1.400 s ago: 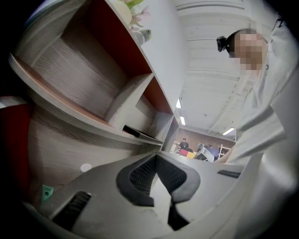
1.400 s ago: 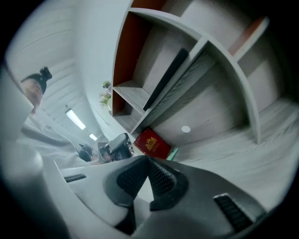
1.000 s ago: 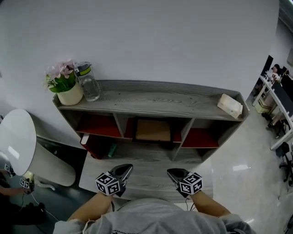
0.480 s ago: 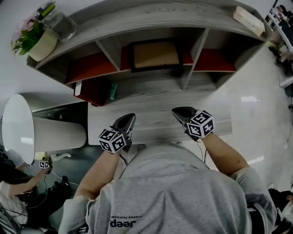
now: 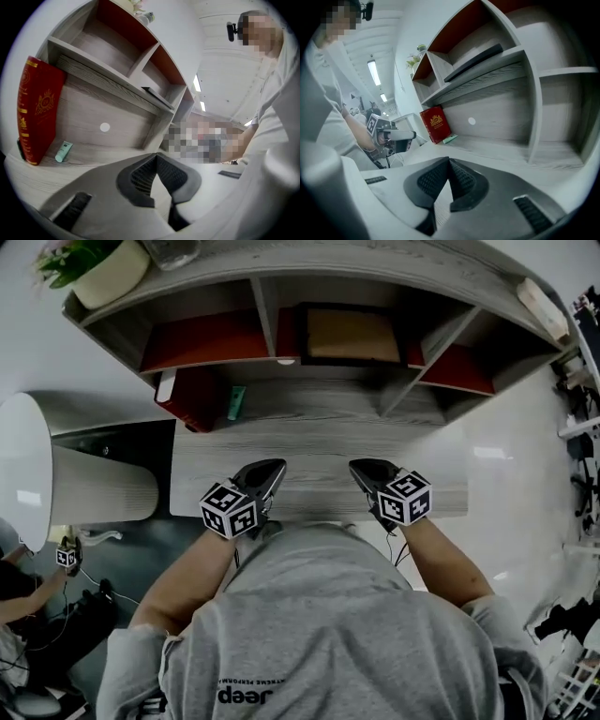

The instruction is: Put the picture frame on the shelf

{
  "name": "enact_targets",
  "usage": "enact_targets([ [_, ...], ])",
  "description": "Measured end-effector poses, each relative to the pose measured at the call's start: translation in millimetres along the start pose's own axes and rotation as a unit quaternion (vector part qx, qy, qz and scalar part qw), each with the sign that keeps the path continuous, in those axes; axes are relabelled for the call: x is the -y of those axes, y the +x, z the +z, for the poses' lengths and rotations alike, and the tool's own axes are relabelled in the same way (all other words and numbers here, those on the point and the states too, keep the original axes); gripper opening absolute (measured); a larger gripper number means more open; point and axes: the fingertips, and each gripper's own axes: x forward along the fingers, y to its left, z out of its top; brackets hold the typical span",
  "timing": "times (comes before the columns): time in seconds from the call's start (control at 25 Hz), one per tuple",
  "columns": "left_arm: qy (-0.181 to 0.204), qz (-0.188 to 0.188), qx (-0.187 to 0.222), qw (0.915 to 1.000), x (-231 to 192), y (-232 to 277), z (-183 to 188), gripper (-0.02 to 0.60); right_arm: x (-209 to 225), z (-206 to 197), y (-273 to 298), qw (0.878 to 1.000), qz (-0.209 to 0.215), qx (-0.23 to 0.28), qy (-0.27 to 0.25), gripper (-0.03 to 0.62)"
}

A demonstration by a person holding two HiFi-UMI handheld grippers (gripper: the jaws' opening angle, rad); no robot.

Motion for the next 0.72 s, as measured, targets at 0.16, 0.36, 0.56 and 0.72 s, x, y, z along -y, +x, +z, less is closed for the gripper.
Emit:
enact_targets([
  [0.16, -0.006, 0.002, 0.007, 1.0000, 2, 0, 1, 0.011, 4, 0, -3, 1.000, -0.001, -0.004, -0.007, 0.005],
  [0.36, -0.011, 0.009, 0.010, 0.9999, 3, 1, -1, 0.011, 10, 3, -6, 1.000, 0.000, -0.007, -0.016, 0.005],
  [0.56, -0.014, 0.014, 0.013, 0.9997, 4, 0, 0, 0.011, 13, 3, -9, 1.000, 0.002, -0.012, -0.022, 0.005],
  [0.72, -0.017, 0.017, 0.016, 0.9996, 4, -1, 0, 0.011, 16, 3, -11, 1.000, 0.001, -0.014, -0.024, 0.005],
])
